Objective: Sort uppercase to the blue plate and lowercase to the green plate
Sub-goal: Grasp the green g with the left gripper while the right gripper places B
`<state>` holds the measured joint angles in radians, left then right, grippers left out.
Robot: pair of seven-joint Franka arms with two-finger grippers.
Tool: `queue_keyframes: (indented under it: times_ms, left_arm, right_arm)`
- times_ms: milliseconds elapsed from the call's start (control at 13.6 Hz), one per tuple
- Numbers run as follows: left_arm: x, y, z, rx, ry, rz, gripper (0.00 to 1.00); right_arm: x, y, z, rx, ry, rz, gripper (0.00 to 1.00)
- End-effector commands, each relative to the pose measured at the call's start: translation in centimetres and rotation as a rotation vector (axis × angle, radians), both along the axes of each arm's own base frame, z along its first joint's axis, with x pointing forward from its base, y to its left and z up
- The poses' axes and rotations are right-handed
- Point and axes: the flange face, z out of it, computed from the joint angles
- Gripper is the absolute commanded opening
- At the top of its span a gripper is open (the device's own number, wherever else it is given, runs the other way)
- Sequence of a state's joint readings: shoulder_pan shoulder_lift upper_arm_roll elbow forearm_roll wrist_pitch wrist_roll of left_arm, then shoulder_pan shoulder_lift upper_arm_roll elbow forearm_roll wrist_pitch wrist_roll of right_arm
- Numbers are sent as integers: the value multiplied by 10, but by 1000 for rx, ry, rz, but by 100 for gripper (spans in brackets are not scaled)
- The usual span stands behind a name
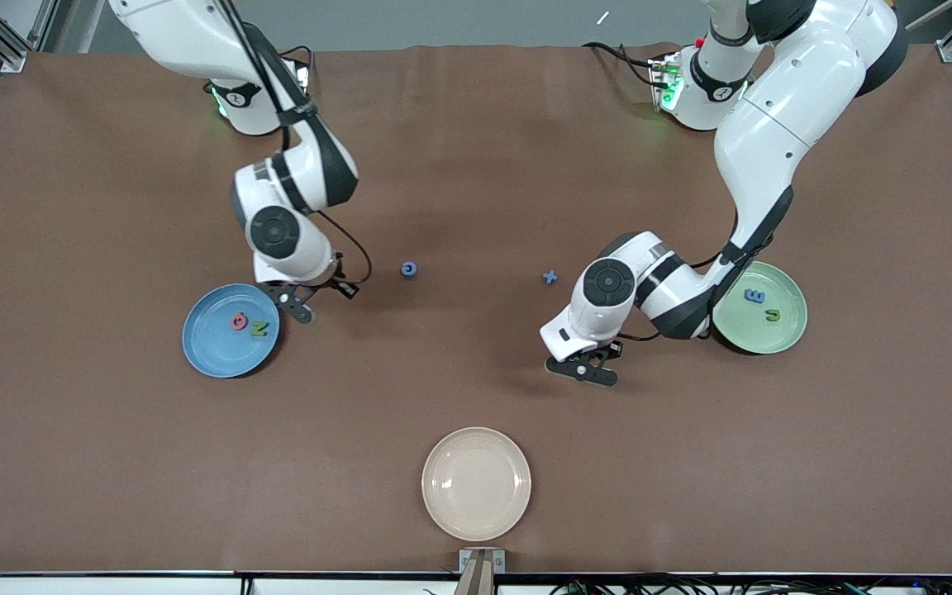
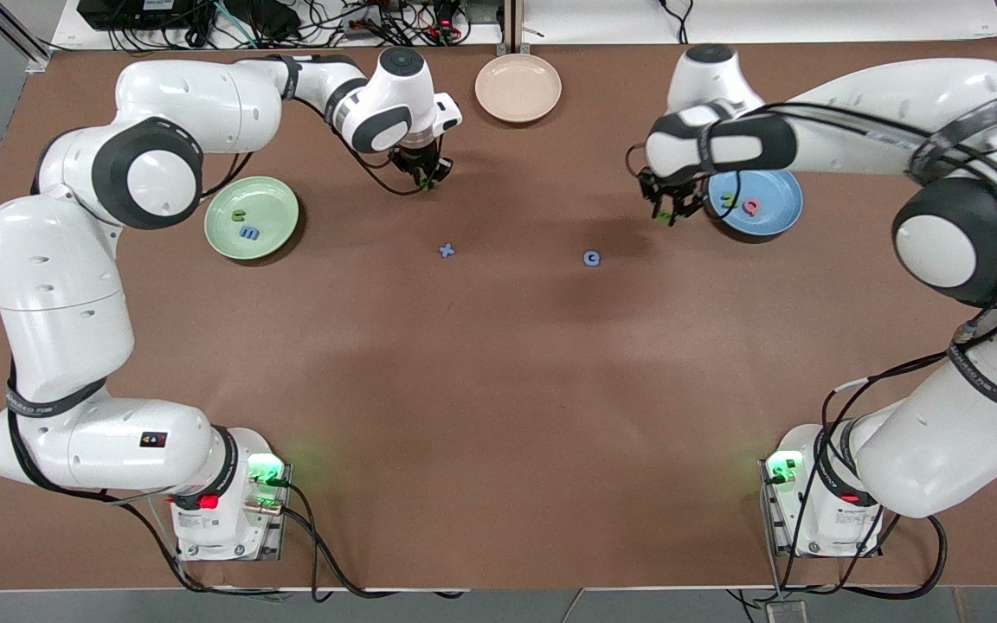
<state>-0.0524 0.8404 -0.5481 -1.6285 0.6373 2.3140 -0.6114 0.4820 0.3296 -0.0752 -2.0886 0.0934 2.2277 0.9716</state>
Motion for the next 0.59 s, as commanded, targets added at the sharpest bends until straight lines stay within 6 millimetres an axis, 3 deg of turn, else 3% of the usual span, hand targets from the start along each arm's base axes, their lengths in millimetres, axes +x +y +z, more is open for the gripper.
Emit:
queue_keyframes:
  times_ms: [0,221,516]
  left_arm:
    - [3,12,9,12,-8,13,10]
    - [6,46,39,-29,2,47,10]
    - [-11,122,66,-56,39,25,10]
  right_arm:
    - [8,-55,16,37,18,63,0]
    - [19,-134,6,71,31,148,0]
    - [17,-214,-12,51,21,238,1]
